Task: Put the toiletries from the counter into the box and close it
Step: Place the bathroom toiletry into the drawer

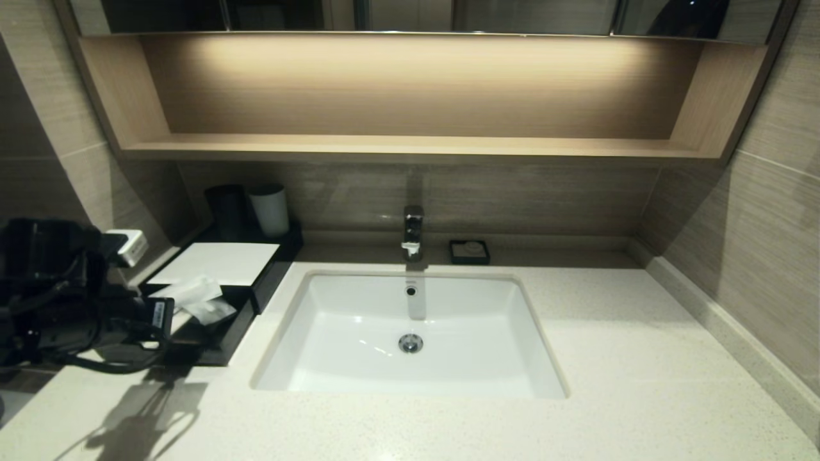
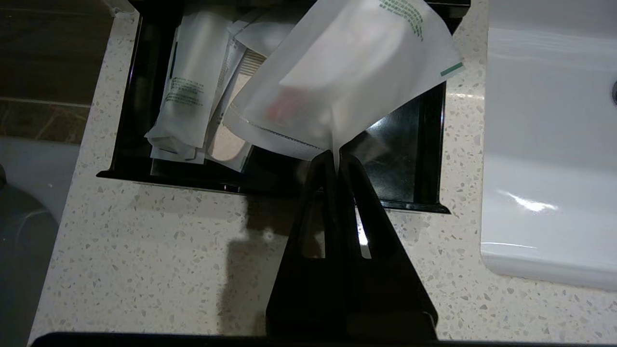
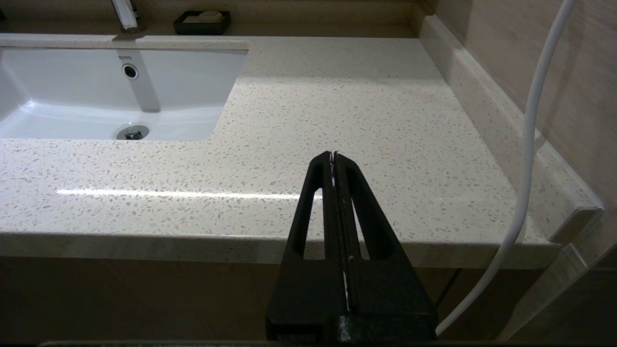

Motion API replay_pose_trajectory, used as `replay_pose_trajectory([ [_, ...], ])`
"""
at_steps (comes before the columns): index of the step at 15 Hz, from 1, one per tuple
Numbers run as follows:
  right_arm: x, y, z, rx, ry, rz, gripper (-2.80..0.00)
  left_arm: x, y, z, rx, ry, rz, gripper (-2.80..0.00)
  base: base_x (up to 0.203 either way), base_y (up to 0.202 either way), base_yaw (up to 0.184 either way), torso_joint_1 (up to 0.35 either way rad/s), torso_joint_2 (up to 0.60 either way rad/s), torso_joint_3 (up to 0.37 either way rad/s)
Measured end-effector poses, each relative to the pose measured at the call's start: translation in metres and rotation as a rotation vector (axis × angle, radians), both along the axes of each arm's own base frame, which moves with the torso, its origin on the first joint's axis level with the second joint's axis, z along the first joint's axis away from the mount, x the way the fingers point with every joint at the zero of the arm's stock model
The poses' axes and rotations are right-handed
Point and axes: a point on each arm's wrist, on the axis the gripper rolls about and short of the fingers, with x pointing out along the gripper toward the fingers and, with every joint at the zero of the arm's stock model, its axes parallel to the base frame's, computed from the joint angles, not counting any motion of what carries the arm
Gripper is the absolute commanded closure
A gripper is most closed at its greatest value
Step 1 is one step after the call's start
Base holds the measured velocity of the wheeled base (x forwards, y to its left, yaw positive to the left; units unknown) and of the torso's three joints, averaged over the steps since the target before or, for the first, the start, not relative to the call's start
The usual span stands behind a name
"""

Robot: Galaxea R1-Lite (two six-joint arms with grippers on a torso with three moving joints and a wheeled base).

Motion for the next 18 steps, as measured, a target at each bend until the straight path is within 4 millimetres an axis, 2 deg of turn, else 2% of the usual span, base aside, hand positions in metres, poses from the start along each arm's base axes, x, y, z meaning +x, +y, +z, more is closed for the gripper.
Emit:
replay_pose_trajectory([
  [5,0.0,0.0,0.0,-0.001,0.0,0.0,0.0,0.008,0.003,-0.007,-0.007,0.077,0.011,0.0,0.0,0.0,0.0,0.0,0.0,0.0],
  [14,0.0,0.0,0.0,-0.001,0.0,0.0,0.0,0.01,0.004,0.011,-0.047,0.236,0.095,0.0,0.0,0.0,0.0,0.0,0.0,0.0],
  [18,0.0,0.0,0.0,-0.001,0.0,0.0,0.0,0.024,0.005,0.009,-0.057,0.262,0.105,0.0,0.0,0.0,0.0,0.0,0.0,0.0],
])
